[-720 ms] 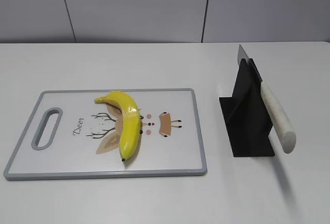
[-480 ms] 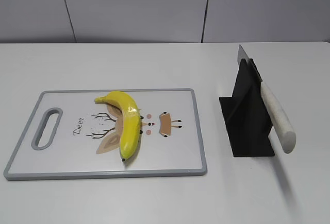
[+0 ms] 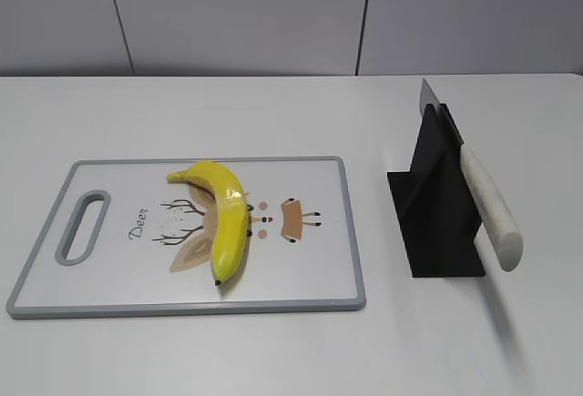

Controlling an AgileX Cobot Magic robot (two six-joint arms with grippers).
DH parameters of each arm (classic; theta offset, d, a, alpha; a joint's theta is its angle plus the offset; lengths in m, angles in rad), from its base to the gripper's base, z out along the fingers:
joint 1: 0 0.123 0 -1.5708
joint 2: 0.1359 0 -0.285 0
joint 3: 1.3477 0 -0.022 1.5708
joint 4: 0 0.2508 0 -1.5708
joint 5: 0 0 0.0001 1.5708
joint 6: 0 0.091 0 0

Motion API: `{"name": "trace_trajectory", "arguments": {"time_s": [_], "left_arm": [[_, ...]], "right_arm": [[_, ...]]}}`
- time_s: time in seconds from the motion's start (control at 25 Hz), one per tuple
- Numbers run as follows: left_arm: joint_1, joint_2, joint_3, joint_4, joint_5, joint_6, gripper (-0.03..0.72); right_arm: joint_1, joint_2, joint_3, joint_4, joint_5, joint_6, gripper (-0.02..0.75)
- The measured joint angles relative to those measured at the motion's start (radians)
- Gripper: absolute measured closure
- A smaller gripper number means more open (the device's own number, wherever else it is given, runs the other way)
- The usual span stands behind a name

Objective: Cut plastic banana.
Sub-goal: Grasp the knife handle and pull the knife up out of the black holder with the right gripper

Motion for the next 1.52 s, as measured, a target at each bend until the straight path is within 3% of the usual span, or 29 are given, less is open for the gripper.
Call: {"name": "trace_trajectory", "arguments": {"time_s": [0.64, 1.0, 1.24, 1.36, 1.52], "left_arm": [[0.0, 0.0, 0.0, 0.001, 0.0, 0.0, 0.114], [0.0, 0.0, 0.0, 0.001, 0.0, 0.0, 0.141], [0.0, 0.0, 0.001, 0.001, 0.0, 0.0, 0.143], [0.0, 0.0, 0.001, 0.001, 0.0, 0.0, 0.143], [0.0, 0.0, 0.001, 0.001, -0.001, 0.0, 0.143]], "right_arm": [[0.0, 0.028, -0.033, -0.004, -0.006, 0.011, 0.157], [0.0, 0.46, -0.287, -0.011, 0.006, 0.027, 0.157], [0.002, 0.742, -0.445, -0.011, 0.128, 0.034, 0.16], [0.046, 0.854, -0.476, -0.016, 0.15, 0.101, 0.183], [0.167, 0.981, -0.503, -0.039, 0.156, 0.162, 0.198]]}}
